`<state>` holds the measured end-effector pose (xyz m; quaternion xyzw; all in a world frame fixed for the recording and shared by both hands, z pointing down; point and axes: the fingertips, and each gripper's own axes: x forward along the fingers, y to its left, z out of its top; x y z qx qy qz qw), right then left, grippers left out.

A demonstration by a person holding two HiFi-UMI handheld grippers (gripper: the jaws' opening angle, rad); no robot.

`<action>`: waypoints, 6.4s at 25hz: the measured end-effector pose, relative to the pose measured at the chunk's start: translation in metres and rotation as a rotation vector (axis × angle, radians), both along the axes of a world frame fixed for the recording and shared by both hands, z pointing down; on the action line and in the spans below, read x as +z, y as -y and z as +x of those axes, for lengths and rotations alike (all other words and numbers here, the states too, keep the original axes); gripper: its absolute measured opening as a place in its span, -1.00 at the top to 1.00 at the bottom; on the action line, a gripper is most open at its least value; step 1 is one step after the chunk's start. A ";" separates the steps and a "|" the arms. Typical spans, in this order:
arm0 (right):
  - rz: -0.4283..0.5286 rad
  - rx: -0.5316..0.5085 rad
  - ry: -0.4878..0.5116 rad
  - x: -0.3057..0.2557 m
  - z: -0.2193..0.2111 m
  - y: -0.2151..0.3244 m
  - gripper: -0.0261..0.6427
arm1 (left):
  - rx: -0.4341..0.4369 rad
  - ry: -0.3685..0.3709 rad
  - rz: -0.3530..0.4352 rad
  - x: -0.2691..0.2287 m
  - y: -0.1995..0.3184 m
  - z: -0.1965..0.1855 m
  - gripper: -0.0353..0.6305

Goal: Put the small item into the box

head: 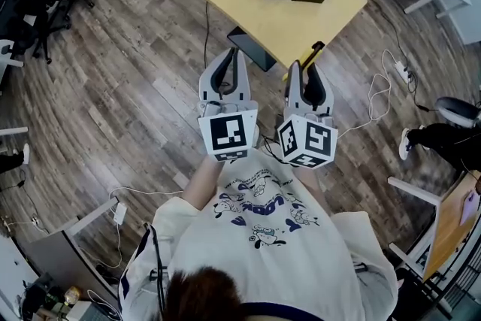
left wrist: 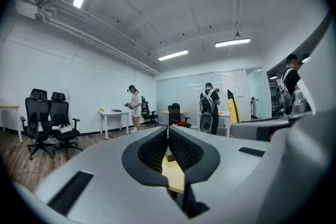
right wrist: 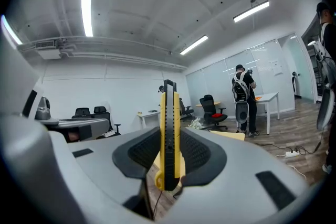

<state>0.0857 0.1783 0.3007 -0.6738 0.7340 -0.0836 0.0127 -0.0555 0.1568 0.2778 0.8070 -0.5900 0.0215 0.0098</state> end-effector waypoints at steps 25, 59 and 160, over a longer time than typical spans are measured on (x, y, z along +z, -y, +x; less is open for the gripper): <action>-0.066 -0.029 0.046 0.025 0.031 0.140 0.53 | -0.012 0.010 -0.062 0.023 0.134 0.036 0.83; -0.274 0.100 0.024 0.077 0.037 0.395 0.53 | 0.115 0.016 -0.261 0.086 0.383 0.033 0.83; -0.134 -0.065 -0.058 -0.001 0.021 0.384 0.80 | 0.119 -0.024 -0.126 0.008 0.385 0.082 0.83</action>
